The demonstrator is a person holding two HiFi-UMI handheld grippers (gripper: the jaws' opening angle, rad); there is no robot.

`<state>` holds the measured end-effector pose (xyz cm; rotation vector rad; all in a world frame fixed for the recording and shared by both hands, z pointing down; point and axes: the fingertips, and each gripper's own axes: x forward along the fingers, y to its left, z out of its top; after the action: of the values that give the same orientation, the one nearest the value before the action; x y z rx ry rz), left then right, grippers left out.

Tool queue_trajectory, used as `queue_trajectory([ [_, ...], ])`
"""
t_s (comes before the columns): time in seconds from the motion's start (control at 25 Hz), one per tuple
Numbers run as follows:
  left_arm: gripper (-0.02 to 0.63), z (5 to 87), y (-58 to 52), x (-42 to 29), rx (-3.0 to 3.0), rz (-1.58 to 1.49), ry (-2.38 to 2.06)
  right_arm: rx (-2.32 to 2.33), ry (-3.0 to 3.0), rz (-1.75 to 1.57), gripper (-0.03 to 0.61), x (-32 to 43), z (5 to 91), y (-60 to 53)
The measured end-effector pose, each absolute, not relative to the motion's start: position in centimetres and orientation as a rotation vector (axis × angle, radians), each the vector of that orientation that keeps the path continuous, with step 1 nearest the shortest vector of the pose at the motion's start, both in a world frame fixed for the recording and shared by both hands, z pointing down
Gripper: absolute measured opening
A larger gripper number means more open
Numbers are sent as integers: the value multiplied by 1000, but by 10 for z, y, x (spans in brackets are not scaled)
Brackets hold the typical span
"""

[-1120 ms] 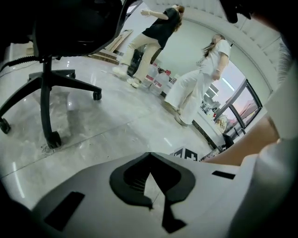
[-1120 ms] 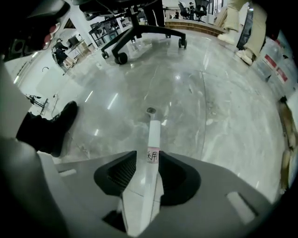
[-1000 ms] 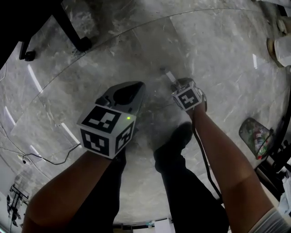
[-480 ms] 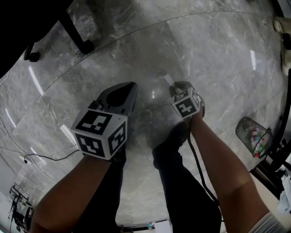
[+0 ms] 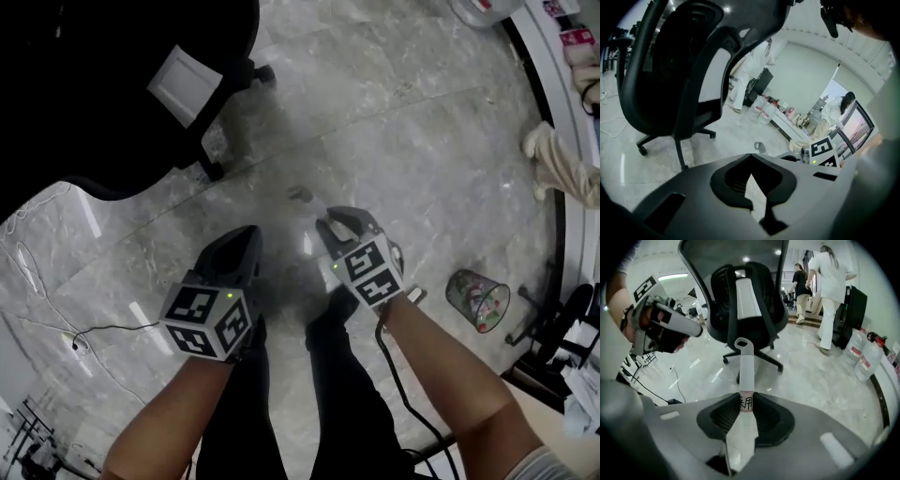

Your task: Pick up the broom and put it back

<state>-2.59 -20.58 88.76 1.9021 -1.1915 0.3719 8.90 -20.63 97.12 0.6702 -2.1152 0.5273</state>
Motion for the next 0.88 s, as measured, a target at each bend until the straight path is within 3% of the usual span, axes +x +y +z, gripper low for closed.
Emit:
queue_trajectory([
  [0.4, 5, 690, -223, -122, 1880, 208, -1377, 575, -2426, 403, 86, -57, 727, -229],
  [0.88, 5, 636, -219, -218, 1871, 165, -1480, 614, -2558, 296, 91, -202, 641, -293],
])
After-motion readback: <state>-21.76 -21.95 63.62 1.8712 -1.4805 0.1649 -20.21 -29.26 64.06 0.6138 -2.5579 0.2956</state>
